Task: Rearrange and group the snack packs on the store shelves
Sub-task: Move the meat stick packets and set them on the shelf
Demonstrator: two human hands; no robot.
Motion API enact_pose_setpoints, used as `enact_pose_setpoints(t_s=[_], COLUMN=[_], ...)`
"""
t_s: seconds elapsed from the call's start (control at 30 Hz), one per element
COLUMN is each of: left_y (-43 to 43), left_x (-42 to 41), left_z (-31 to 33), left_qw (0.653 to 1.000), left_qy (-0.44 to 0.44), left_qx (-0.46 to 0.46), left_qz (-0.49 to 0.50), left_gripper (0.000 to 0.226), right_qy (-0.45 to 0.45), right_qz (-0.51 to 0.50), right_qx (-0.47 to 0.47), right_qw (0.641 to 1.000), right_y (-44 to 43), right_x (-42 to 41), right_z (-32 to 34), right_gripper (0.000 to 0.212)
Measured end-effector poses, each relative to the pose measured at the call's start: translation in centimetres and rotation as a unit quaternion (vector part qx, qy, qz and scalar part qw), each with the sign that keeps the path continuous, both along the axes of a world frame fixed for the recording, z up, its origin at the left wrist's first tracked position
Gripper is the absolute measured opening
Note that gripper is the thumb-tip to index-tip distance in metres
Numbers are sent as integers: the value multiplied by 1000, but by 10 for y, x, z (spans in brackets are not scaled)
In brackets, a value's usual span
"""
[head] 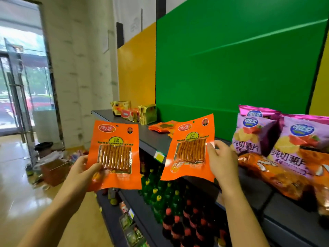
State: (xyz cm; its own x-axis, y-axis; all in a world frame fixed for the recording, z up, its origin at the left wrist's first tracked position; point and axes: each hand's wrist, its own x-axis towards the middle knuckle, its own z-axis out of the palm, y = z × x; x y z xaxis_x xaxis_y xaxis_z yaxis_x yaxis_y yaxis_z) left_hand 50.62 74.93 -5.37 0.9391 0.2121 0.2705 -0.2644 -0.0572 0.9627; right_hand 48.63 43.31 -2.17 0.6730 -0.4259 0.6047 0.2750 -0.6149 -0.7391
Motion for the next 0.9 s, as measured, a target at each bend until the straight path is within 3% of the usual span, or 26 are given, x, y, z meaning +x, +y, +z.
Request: enact_pose_setpoints(t_s=[0.5,0.7,0.9], left_y=[61,78,60], left_x=[231,337,411], left_z=[7,21,44], left_qw=[997,986,966], left_qy=[10,29,26], left_qx=[51,74,93], left_qz=[-55,-145,-240], left_gripper=[14,23,18], right_qy=[23,24,51], right_qz=[-115,-193,-248], right_qx=[-48,-45,-23], right_qw=[992,980,967], right_y=[57,76,85], right_x=[173,227,266], right_z=[13,37,60], right_gripper=[28,29,31])
